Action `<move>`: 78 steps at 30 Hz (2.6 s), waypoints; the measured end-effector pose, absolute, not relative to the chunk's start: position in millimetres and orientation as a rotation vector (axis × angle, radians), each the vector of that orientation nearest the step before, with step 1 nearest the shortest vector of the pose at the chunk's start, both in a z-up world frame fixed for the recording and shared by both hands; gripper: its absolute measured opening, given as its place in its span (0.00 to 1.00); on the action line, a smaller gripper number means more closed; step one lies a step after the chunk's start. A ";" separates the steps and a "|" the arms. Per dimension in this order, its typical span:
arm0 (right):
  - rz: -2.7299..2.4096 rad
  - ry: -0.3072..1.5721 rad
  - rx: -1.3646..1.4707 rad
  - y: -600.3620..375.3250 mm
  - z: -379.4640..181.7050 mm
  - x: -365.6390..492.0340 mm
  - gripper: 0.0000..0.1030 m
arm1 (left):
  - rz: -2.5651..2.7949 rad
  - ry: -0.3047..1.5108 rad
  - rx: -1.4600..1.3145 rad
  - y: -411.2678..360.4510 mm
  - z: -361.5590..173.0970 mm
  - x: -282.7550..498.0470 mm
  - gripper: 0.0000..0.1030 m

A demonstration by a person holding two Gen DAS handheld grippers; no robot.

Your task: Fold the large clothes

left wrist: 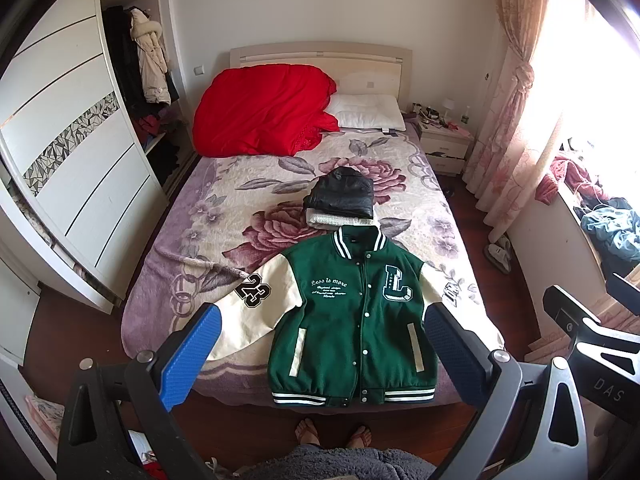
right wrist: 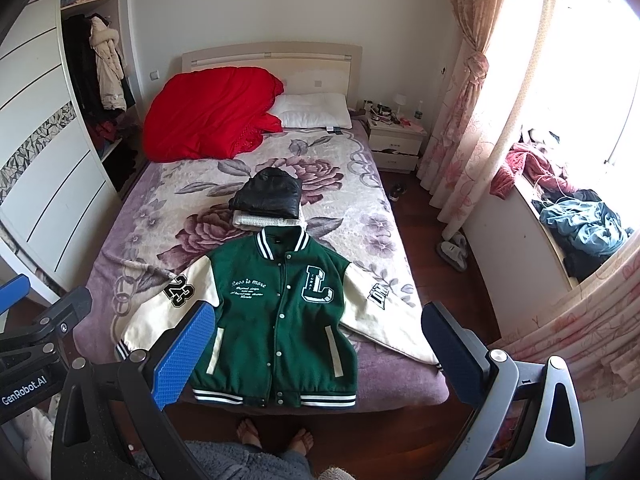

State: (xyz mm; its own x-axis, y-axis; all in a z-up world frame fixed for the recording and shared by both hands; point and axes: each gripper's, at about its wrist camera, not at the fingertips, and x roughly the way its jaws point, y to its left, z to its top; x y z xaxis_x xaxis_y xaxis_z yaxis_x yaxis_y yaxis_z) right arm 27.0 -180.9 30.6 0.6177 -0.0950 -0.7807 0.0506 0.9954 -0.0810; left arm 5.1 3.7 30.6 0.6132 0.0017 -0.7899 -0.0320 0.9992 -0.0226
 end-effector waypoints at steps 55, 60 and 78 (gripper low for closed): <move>-0.818 0.724 1.454 -677.9 -713.9 73.2 0.57 | 0.185 1.333 0.218 -125.4 -525.9 261.4 1.00; -0.788 0.718 1.370 -709.9 -712.4 103.1 0.08 | 0.133 1.319 0.255 -156.2 -534.7 283.4 1.00; -0.497 0.641 1.064 -769.0 -559.1 284.8 0.06 | 0.074 1.383 0.132 -238.3 -598.1 377.4 1.00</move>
